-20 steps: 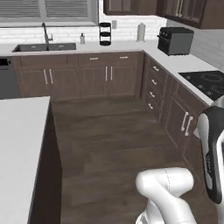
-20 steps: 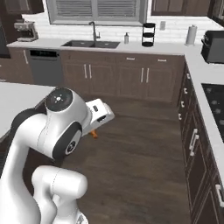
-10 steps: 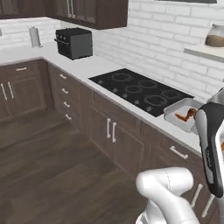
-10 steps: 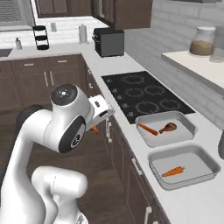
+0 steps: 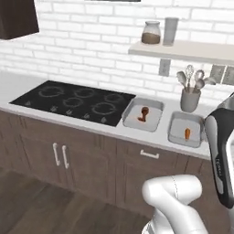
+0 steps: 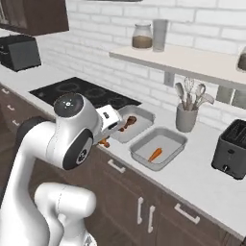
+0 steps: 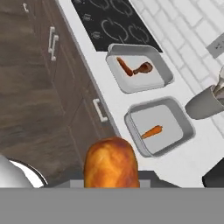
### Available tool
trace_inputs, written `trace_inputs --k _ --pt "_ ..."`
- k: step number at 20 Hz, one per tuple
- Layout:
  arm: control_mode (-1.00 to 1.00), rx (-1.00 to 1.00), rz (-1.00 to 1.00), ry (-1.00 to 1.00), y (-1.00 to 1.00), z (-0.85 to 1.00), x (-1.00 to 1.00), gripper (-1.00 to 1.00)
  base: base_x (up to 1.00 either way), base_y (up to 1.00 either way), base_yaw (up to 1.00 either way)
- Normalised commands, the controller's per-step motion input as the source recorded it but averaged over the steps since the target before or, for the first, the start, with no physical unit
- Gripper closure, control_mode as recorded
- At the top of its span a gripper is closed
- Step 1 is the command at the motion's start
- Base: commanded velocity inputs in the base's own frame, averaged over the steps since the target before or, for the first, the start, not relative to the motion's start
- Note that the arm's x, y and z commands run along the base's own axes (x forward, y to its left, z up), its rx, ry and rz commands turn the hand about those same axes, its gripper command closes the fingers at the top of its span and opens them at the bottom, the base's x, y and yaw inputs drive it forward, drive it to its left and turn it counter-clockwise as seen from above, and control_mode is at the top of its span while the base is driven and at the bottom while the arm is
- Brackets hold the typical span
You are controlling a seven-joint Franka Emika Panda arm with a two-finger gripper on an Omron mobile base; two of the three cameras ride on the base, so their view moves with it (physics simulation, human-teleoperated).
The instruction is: Place one carrot and one chicken drumstick in each tupperware on the nearby counter, to pack two identical lunches.
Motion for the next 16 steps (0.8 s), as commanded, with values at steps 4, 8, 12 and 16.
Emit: trace_inputs --k 4,8,12,16 --pt "1.00 0.00 0.00 0.00 0.00 0.00 0.00 1.00 0.28 0.61 -0.82" --pt "1.00 0.00 0.00 0.00 0.00 0.00 0.00 1.00 0.77 0.34 -0.73" --pt "1.00 0.00 0.00 0.00 0.00 0.00 0.00 1.00 0.91 0.27 -0.16" --pt "1.00 0.00 0.00 0.00 0.00 0.00 0.00 1.00 0.64 0.03 0.00"
